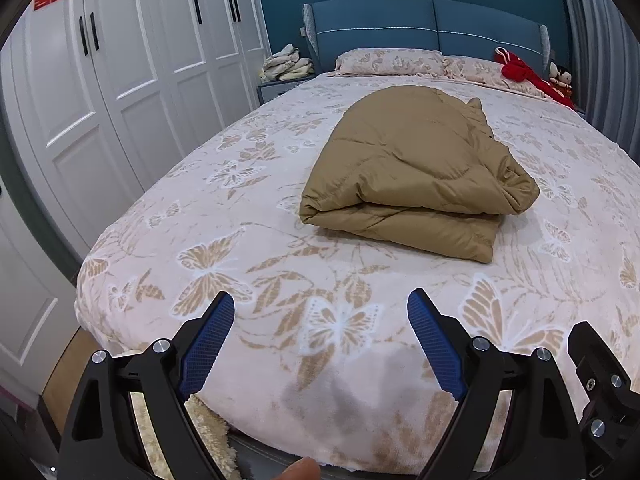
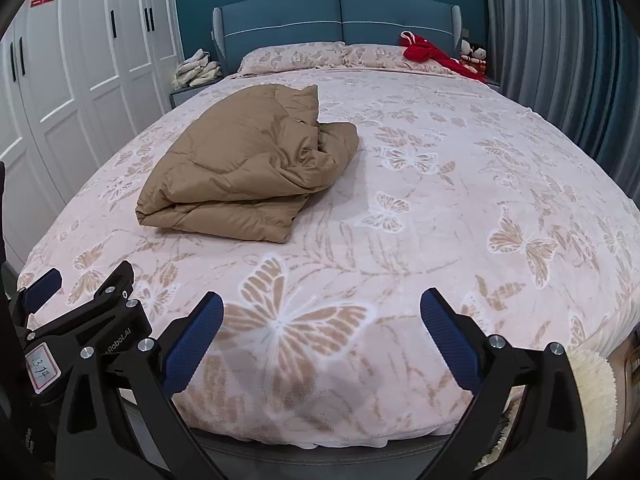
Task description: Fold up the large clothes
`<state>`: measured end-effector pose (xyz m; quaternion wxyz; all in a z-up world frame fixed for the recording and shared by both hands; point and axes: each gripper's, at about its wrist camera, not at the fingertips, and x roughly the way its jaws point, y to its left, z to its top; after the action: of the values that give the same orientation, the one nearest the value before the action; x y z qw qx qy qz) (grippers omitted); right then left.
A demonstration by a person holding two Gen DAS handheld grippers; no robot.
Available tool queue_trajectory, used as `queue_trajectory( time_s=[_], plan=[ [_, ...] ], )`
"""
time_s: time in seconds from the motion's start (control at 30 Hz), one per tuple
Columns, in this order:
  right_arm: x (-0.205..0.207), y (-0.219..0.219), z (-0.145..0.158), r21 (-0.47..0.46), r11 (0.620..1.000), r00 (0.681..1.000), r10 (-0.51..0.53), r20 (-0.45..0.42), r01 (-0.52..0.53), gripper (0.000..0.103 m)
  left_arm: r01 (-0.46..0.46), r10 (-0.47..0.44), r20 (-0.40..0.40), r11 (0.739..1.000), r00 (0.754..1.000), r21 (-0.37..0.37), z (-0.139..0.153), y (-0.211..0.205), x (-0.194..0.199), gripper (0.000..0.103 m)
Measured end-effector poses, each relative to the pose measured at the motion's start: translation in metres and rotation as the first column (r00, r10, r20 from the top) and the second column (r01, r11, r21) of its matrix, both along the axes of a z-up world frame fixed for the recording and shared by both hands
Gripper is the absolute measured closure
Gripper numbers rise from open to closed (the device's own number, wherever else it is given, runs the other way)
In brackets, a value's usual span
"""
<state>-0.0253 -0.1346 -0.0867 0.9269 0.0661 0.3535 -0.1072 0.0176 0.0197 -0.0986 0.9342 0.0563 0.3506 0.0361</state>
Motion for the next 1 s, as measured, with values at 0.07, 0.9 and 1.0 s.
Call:
queue_trajectory(
  time_s=[0.07, 0.9, 1.0],
  plan=[
    [0.0007, 0.0021, 0.0, -0.001, 1.0, 1.0, 0.003, -0.001, -0.003, 0.006, -0.001, 0.001, -0.001, 1.0, 1.0, -0.002, 0.0005, 0.0018, 0.0001, 0.016],
    [0.0025, 0.0057, 0.0001, -0.004, 1.0, 1.0, 0.015, -0.001, -0.015, 0.006, -0.01, 0.01, 0.01, 1.0, 1.0, -0.012, 0.0015, 0.0077, 0.0001, 0.016],
    [0.0022, 0.0072, 0.0004, -0.005, 1.0, 1.0, 0.012, 0.001, -0.012, 0.006, -0.01, 0.01, 0.01, 1.0, 1.0, -0.012, 0.0015, 0.0082, -0.0002, 0.016]
  ],
)
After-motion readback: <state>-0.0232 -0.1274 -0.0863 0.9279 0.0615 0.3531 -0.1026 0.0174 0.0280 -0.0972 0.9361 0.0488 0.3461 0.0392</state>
